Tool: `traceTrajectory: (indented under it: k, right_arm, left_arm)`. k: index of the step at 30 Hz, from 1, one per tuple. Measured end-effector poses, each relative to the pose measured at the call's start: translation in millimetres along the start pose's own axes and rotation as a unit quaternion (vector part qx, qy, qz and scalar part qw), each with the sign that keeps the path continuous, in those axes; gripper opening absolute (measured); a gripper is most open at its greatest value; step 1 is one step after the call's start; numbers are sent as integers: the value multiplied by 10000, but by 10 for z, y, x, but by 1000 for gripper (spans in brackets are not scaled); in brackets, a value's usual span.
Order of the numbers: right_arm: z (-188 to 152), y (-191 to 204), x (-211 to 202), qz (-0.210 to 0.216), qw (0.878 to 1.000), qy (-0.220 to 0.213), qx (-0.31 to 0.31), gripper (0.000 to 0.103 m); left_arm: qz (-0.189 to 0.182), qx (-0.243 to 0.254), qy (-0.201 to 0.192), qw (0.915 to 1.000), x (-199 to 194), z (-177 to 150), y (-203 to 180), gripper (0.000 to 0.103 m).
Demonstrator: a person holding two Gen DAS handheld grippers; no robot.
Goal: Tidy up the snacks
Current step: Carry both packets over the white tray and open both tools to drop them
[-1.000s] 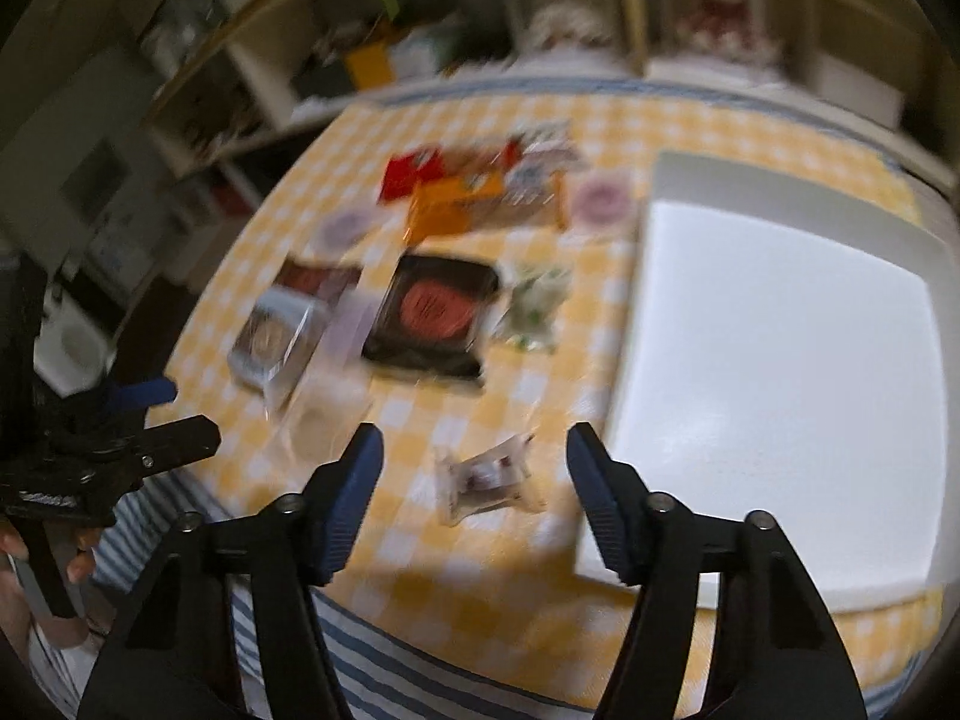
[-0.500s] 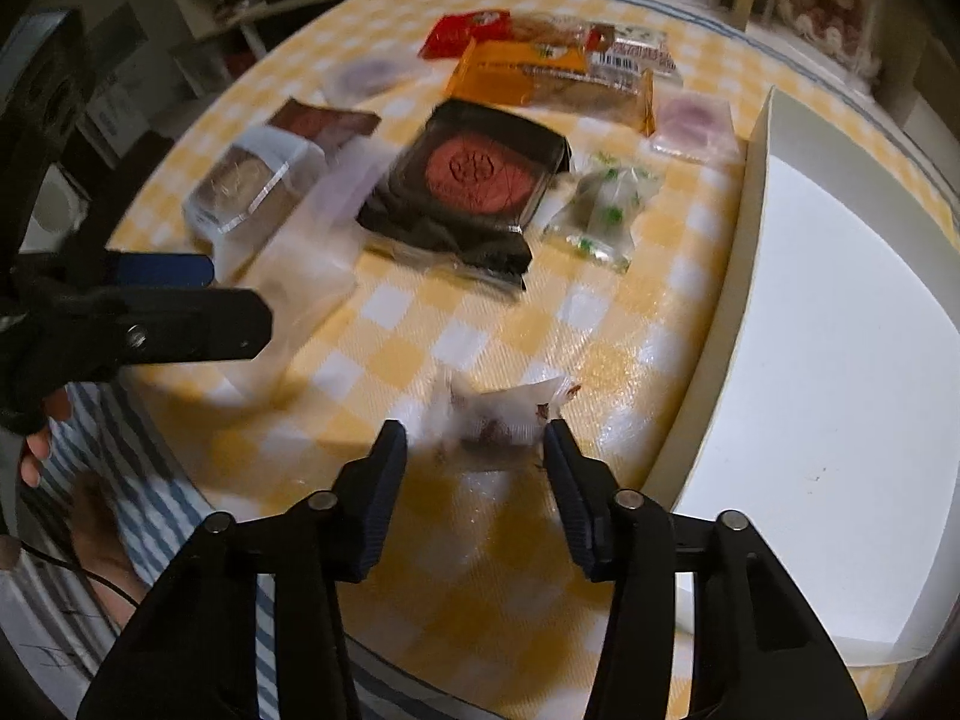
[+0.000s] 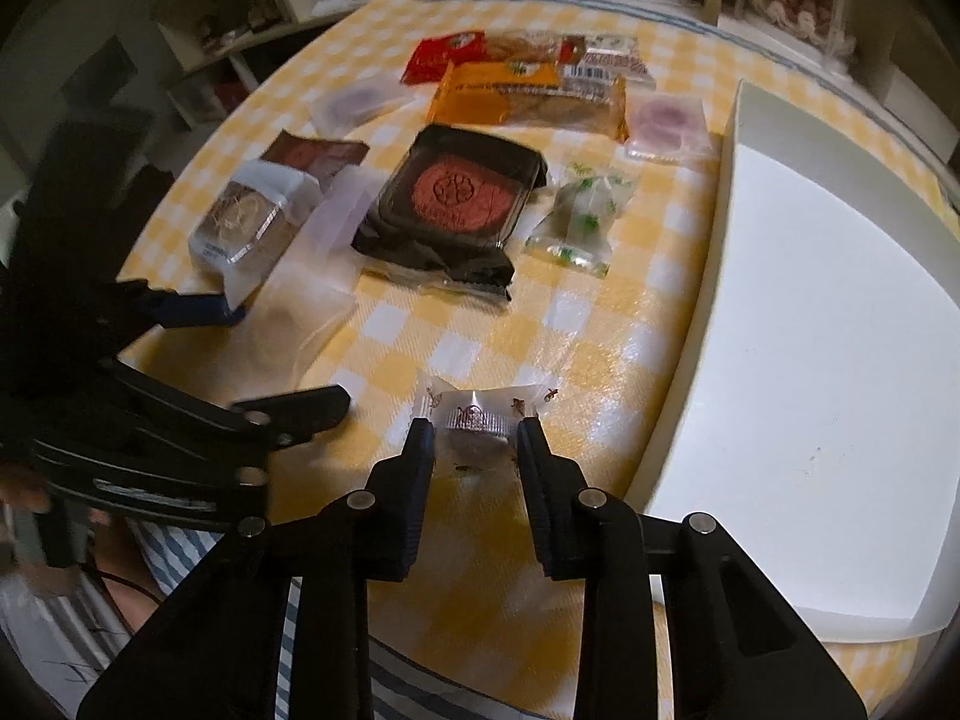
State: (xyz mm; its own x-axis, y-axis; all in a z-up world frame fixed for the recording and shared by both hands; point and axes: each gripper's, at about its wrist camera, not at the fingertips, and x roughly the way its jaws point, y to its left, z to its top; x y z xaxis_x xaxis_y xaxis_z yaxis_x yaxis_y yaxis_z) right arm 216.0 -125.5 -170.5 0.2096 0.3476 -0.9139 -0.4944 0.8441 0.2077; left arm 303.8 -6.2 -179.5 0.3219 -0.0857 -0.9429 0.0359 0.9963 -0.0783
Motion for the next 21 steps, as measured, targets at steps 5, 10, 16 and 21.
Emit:
traceTrajectory:
  k: [5, 10, 16, 21]
  right_arm:
    - [21, -11, -116, 39, 9997, -191, 121, 29]
    - [50, -37, -241, 57, 9987, -432, 268, 28]
    - [62, -118, -453, -3, 9959, -782, 456, 28]
    - [52, -246, -767, -61, 9896, -1250, 711, 28]
  left_arm:
    - [426, 189, -64, 9989, -64, -65, -30, 48]
    - [72, 66, -115, 9999, -168, -106, -34, 46]
    - [-347, -84, -694, 9969, -506, -108, -30, 45]
    - [-636, -104, -1364, 9886, -961, -156, -18, 45]
